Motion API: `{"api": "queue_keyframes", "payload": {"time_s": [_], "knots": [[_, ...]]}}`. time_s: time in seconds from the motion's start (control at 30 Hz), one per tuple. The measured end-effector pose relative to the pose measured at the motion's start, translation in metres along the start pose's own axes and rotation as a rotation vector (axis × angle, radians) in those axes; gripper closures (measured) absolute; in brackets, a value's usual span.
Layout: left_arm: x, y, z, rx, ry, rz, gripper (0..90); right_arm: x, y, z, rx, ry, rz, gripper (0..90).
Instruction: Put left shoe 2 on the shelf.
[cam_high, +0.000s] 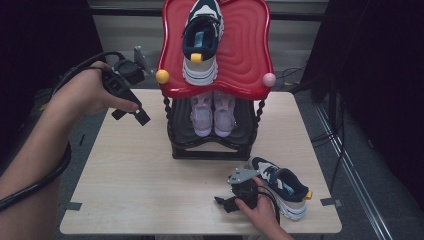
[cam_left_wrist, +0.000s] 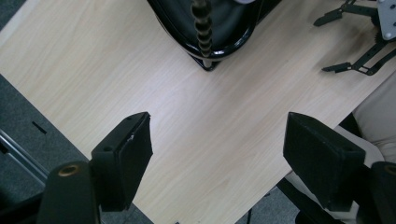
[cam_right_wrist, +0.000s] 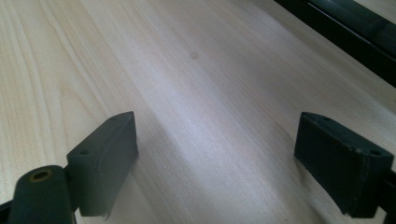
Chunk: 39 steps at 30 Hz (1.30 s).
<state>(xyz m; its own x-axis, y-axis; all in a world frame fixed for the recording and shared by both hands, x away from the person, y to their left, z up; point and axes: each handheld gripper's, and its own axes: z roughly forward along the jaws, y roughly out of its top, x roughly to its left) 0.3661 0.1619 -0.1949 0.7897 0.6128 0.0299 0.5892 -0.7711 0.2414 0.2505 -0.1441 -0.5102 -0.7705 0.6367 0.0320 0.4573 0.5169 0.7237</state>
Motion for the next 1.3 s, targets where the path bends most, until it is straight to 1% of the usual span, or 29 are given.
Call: {"api": "queue_keyframes", "payload": {"time_s": [0.1,0.17,0.23,0.37,0.53,0.6,0.7,0.77,0.83,0.93,1.0,1.1,1.13,1.27,1.3], "knots": [[0.001,-0.005,0.005,-0.006,-0.002,-0.006,23.5,0.0,0.0,-0.001,0.005,0.003,-0.001,12.8],[0.002,-0.008,0.008,-0.007,0.0,-0.002,23.5,0.0,0.0,0.0,0.001,0.001,0.0,12.8],[0.002,-0.011,0.011,-0.017,0.001,-0.01,23.5,0.0,0.0,0.0,0.002,0.001,0.0,12.8],[0.003,-0.016,0.017,-0.041,0.009,-0.01,23.5,0.0,0.0,0.0,0.0,0.0,0.0,12.8],[0.004,-0.022,0.028,-0.069,0.0,-0.024,23.7,0.0,0.0,-0.001,0.006,0.004,-0.001,12.8],[0.004,-0.024,0.033,-0.079,-0.004,-0.027,23.7,0.0,0.0,0.0,0.001,0.001,0.001,12.8],[0.004,-0.028,0.041,-0.079,-0.016,-0.027,23.7,0.0,0.0,-0.001,0.006,0.004,-0.001,12.8],[0.004,-0.029,0.045,-0.08,-0.016,-0.028,23.7,0.0,0.0,-0.001,0.006,0.004,0.0,12.8],[0.005,-0.031,0.049,-0.091,-0.021,-0.035,23.7,0.0,0.0,-0.001,0.005,0.004,0.001,12.8],[0.004,-0.032,0.056,-0.09,-0.029,-0.039,23.7,0.0,0.0,0.0,0.003,0.003,-0.001,12.8],[0.004,-0.033,0.061,-0.08,-0.031,-0.035,23.7,0.0,0.0,0.0,0.004,0.003,-0.001,12.8],[0.004,-0.034,0.067,-0.079,-0.041,-0.038,23.9,0.0,0.0,0.0,0.003,0.003,-0.001,12.8],[0.004,-0.034,0.07,-0.076,-0.043,-0.033,23.9,0.0,0.0,0.0,0.003,0.003,-0.002,12.8],[0.003,-0.036,0.081,-0.074,-0.058,-0.041,23.9,0.0,0.0,0.0,0.003,0.003,-0.001,12.8],[0.004,-0.036,0.082,-0.06,-0.057,-0.034,23.9,0.0,0.0,0.0,0.003,0.003,-0.001,12.8]]}}
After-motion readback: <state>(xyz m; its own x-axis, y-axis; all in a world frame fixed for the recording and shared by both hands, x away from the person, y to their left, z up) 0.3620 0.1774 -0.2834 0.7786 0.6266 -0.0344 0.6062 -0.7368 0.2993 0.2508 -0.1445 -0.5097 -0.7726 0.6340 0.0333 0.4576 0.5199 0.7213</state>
